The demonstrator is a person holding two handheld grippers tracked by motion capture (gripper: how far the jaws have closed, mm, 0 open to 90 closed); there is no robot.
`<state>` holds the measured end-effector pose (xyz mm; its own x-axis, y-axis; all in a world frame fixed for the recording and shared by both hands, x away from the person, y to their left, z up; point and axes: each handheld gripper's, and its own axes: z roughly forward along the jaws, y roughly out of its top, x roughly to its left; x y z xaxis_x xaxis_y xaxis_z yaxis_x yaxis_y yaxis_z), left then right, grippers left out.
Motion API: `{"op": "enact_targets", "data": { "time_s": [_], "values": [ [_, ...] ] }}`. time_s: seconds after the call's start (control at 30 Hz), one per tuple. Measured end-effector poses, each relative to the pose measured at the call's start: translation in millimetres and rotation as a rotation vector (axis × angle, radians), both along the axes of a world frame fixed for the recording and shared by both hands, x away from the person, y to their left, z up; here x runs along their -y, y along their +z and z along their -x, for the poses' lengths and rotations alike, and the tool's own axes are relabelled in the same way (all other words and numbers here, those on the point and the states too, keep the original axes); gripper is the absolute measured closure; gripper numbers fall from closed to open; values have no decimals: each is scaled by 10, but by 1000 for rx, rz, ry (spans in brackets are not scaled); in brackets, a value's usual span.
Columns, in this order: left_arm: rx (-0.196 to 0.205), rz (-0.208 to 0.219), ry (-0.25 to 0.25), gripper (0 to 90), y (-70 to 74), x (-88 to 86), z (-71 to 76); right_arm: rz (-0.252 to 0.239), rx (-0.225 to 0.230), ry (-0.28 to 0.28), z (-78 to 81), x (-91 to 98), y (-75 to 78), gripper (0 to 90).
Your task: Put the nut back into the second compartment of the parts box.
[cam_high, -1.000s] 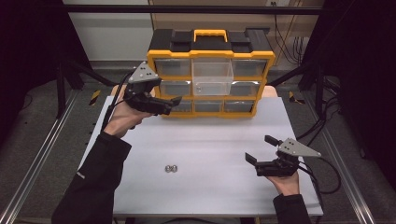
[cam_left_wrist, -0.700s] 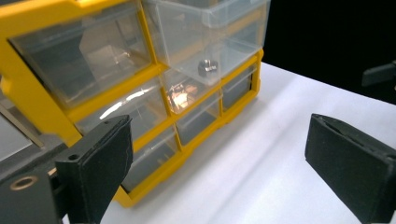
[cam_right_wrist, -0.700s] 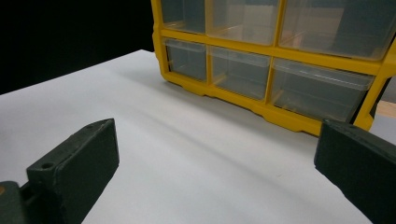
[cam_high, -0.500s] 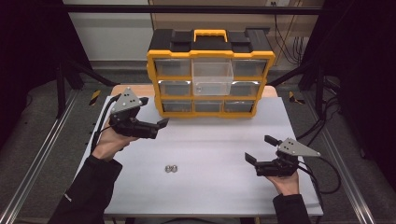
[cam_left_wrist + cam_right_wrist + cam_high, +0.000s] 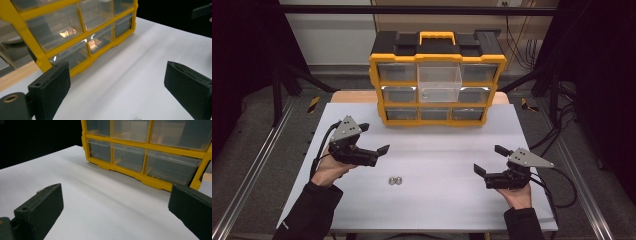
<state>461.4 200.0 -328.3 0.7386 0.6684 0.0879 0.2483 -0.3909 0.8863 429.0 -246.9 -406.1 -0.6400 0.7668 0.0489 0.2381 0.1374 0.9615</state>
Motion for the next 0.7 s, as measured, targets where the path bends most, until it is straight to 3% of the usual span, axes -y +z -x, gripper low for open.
{"op": "enact_targets", "data": {
  "time_s": [0.7],
  "values": [
    [-96,-90,-21,55,-555,141,74,-5,8,2,7,6,6,4]
  ]
}}
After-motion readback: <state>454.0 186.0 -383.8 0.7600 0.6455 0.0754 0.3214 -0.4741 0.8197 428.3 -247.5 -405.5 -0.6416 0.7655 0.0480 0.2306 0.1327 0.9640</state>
